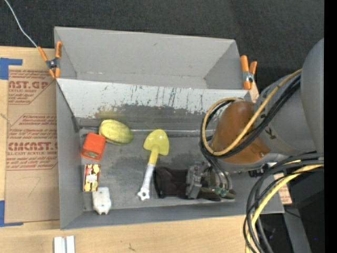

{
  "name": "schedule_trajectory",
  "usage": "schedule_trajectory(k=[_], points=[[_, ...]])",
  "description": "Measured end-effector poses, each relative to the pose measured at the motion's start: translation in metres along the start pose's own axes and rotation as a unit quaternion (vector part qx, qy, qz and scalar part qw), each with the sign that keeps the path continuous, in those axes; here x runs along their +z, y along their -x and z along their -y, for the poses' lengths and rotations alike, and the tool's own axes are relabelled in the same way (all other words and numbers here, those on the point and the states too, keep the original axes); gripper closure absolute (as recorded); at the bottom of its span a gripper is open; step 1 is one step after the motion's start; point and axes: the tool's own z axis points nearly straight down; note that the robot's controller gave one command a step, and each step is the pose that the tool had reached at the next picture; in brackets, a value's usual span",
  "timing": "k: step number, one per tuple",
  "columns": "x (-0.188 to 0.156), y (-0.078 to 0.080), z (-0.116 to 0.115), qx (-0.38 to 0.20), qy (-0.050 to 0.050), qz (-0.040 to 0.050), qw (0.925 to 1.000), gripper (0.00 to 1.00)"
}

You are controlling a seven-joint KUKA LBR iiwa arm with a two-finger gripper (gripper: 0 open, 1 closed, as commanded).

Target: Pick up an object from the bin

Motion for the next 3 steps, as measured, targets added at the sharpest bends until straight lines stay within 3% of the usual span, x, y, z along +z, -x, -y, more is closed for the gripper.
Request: schedule_trajectory(k=[3], points=[[0.0000, 0.0000, -0.0001, 0.000, 0.000, 0.0000, 1.0000, 1.00]])
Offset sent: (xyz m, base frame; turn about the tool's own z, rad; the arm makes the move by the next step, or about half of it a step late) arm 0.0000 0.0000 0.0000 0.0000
